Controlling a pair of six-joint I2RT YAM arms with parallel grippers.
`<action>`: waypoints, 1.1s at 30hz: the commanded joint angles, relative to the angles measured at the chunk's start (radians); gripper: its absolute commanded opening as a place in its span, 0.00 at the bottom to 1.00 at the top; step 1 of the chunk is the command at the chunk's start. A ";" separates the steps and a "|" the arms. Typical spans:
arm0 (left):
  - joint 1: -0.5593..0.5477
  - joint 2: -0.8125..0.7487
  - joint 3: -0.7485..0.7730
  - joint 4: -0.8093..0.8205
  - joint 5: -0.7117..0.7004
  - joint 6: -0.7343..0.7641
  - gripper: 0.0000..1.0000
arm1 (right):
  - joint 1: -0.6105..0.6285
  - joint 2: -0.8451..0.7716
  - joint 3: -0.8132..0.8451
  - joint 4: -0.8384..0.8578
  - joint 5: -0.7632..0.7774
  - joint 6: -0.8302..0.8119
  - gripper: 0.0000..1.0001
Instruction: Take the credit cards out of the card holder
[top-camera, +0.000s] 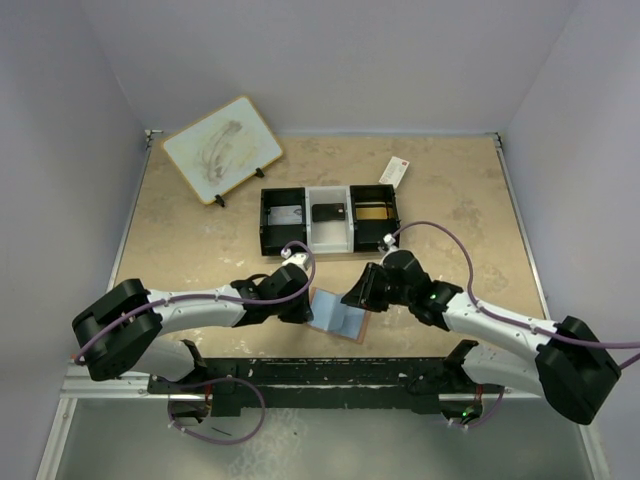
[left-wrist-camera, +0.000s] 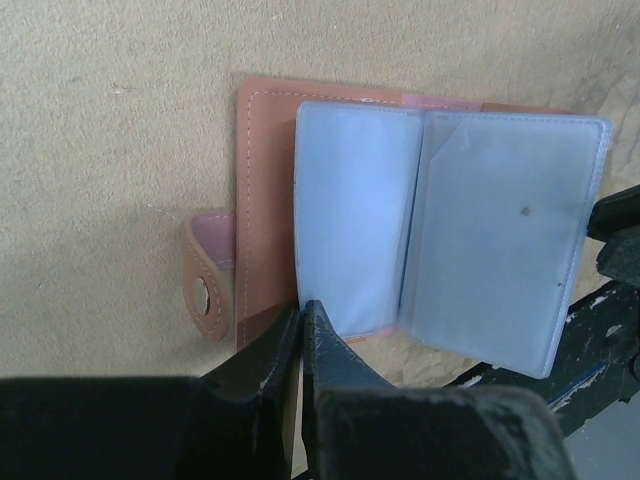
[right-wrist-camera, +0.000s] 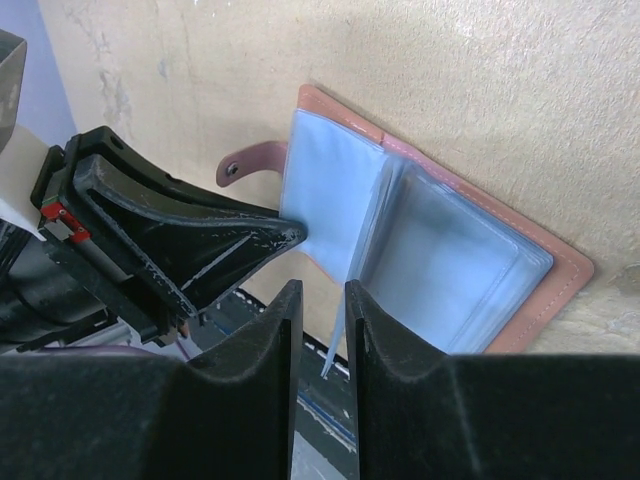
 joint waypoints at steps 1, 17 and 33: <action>-0.005 0.008 0.041 -0.001 -0.021 0.005 0.00 | 0.004 0.009 0.055 -0.057 -0.025 -0.062 0.27; -0.006 0.009 0.049 -0.016 -0.026 0.007 0.00 | 0.010 0.017 0.092 -0.120 -0.028 -0.106 0.32; -0.006 0.002 0.053 -0.039 -0.040 0.011 0.00 | 0.018 0.138 0.119 0.089 -0.130 -0.106 0.37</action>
